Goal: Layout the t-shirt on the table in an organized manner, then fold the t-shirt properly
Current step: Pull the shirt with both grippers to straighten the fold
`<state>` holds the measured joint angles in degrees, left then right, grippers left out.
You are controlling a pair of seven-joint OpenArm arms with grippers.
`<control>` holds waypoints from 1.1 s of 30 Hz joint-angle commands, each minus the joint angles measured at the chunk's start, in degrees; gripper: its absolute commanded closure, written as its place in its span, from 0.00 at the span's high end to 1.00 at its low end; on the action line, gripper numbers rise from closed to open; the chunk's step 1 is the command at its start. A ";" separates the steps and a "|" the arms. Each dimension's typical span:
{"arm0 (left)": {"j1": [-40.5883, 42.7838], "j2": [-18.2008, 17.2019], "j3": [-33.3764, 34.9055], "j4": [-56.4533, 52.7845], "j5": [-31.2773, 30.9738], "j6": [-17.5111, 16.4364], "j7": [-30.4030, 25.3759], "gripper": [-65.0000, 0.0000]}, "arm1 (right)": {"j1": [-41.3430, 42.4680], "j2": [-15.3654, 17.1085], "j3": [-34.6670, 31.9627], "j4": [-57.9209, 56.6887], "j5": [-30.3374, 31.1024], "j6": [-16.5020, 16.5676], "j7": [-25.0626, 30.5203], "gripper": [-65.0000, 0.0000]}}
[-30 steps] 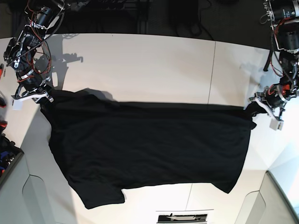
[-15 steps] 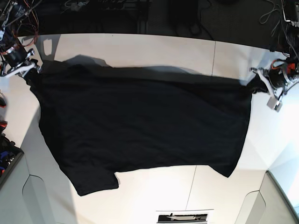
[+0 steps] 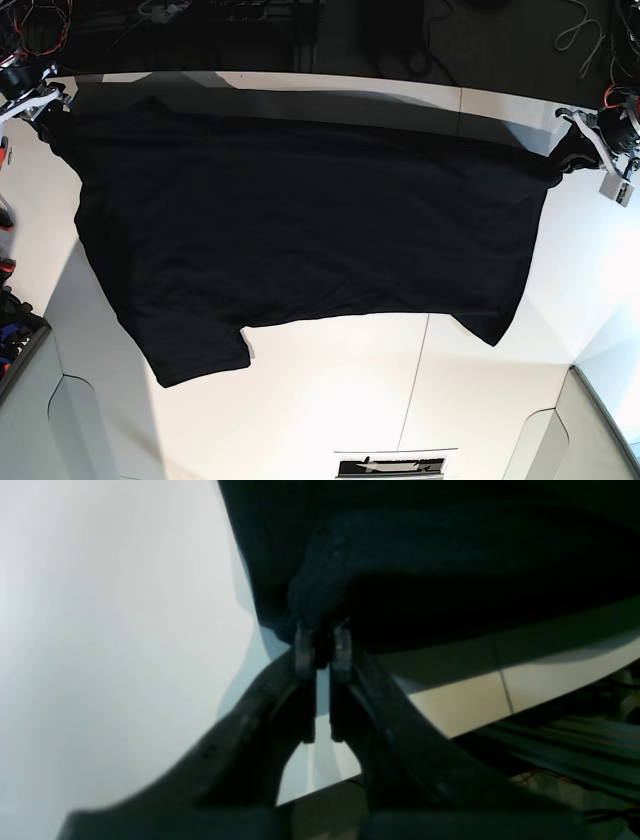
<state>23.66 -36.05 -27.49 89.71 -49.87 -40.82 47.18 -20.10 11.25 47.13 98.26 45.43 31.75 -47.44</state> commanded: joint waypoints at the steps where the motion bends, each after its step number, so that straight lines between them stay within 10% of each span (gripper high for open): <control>1: -0.33 -1.57 -0.68 0.63 0.24 0.82 -1.18 0.00 | 0.46 1.11 0.66 0.96 0.04 -0.59 2.21 0.00; 9: -0.31 -1.57 -0.55 0.63 -0.13 0.82 -2.78 0.00 | 3.28 1.14 0.35 0.96 -0.26 -0.63 2.64 0.59; 26: -0.31 -1.57 -0.55 0.61 -0.26 0.82 -3.45 0.35 | 6.75 0.96 -5.07 0.96 1.51 -0.42 1.81 0.58; 31: -0.48 -1.57 -0.63 0.63 1.29 0.82 -3.41 0.35 | 7.54 0.94 -7.91 0.96 1.51 -0.28 2.40 0.00; 33: -0.46 -1.57 -1.05 0.63 2.84 0.82 -3.41 0.35 | 8.37 0.94 -8.17 0.96 1.49 0.39 2.43 0.00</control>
<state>23.62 -36.32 -27.68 89.62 -46.17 -40.12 44.99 -12.32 11.40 38.74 98.24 45.63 31.42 -46.52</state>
